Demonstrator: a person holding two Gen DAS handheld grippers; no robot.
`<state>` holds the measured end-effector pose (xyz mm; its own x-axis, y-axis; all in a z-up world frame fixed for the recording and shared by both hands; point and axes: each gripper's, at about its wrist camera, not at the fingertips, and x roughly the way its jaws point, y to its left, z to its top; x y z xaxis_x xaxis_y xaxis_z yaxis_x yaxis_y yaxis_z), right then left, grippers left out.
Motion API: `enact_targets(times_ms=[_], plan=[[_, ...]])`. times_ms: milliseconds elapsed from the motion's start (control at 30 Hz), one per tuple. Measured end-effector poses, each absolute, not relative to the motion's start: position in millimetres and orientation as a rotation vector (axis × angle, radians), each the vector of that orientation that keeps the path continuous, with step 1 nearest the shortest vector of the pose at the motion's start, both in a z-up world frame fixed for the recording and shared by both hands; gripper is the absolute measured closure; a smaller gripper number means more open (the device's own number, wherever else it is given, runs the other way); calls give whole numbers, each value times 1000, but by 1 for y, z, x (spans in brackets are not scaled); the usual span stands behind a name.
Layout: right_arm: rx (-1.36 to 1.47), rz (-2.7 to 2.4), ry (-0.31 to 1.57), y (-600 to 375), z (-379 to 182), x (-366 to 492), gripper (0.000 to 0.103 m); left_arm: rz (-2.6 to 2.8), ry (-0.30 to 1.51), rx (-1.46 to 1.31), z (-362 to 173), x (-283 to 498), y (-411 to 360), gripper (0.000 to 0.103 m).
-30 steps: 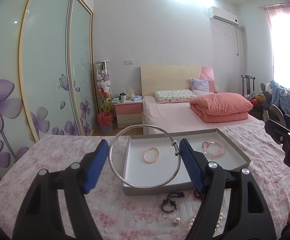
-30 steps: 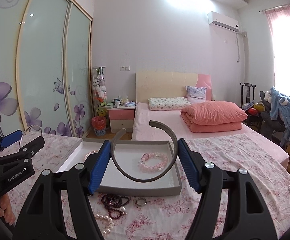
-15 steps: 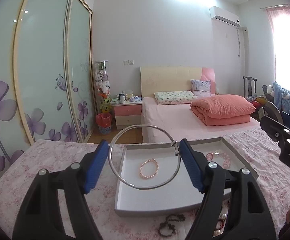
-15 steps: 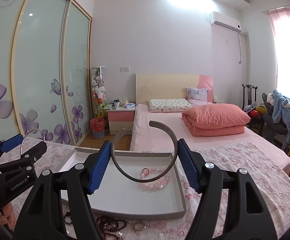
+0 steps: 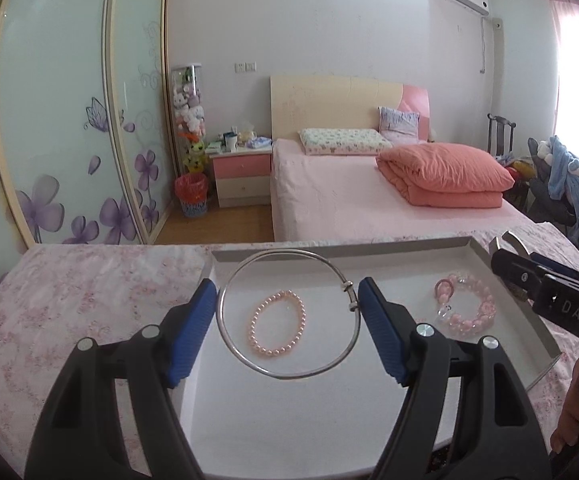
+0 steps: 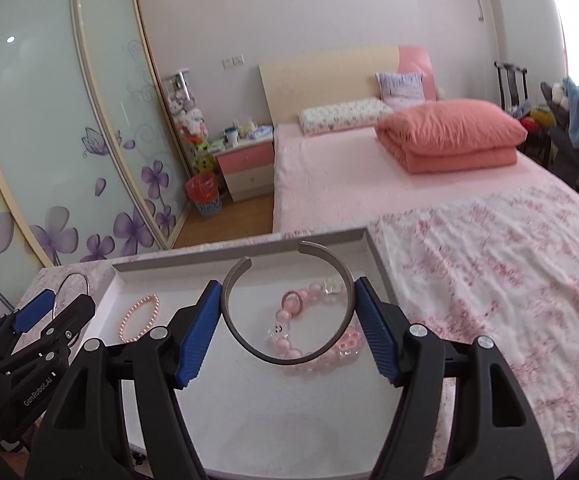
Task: Organize jewelry
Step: 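Open both tools to set the bangles down in the tray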
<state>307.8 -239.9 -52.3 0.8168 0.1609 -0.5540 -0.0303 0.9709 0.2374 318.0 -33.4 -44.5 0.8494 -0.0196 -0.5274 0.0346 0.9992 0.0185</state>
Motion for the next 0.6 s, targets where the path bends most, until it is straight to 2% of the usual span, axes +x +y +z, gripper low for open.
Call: enact_targets(times_ms=[267,333,600], plan=[[277,121,717,-240,-66,320,34,-42,638,18,-63,338,-34,31],[289,118,705,-244,-64,317,30,-44,664,-10,-66,343,-30,31],[275,88,647,-254,-48,307,30,-8,634,-68,-51,342,-13,28]])
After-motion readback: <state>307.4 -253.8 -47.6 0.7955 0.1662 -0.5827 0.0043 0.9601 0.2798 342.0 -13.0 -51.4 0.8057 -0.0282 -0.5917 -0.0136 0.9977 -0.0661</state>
